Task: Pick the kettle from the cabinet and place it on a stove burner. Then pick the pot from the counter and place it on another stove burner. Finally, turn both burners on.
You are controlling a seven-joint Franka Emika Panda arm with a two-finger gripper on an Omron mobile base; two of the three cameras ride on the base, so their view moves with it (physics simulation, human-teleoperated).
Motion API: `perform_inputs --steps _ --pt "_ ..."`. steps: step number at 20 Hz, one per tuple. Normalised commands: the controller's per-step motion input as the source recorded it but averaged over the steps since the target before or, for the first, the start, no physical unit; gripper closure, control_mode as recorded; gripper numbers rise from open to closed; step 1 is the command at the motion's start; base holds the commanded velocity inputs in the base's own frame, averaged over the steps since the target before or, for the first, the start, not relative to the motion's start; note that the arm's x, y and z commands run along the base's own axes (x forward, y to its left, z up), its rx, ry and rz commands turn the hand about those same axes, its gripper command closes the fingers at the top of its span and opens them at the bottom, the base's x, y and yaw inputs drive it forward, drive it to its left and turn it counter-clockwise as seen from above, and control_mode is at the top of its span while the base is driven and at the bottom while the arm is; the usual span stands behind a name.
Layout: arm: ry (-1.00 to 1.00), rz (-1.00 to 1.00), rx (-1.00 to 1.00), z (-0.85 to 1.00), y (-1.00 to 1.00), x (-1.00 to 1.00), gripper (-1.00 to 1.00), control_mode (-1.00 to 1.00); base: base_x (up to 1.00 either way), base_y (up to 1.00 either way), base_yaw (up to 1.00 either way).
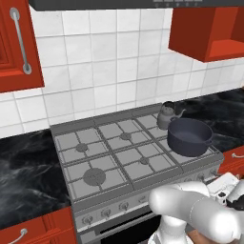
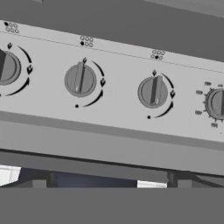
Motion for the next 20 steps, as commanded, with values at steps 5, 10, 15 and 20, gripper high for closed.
perform_inputs --steps 5,10,15,20 --pt "0.0 -0.07 0.0 -0.04 0.06 0.2 -1.0 -1.0 0.0 0.0 0.0" --pt "-0.01 -0.03 0.0 -0.23 -0.1 0.17 -1.0 -1.0 0.0 0.0 0.0" --pt "-0.02 -0.01 0.0 -0.19 -0.17 0.1 -1.0 -1.0 0.0 0.0 0.0" --pt "-0.07 0.0 0.0 -0.22 -0.24 0.0 -1.0 -1.0 0.0 0.0 0.0"
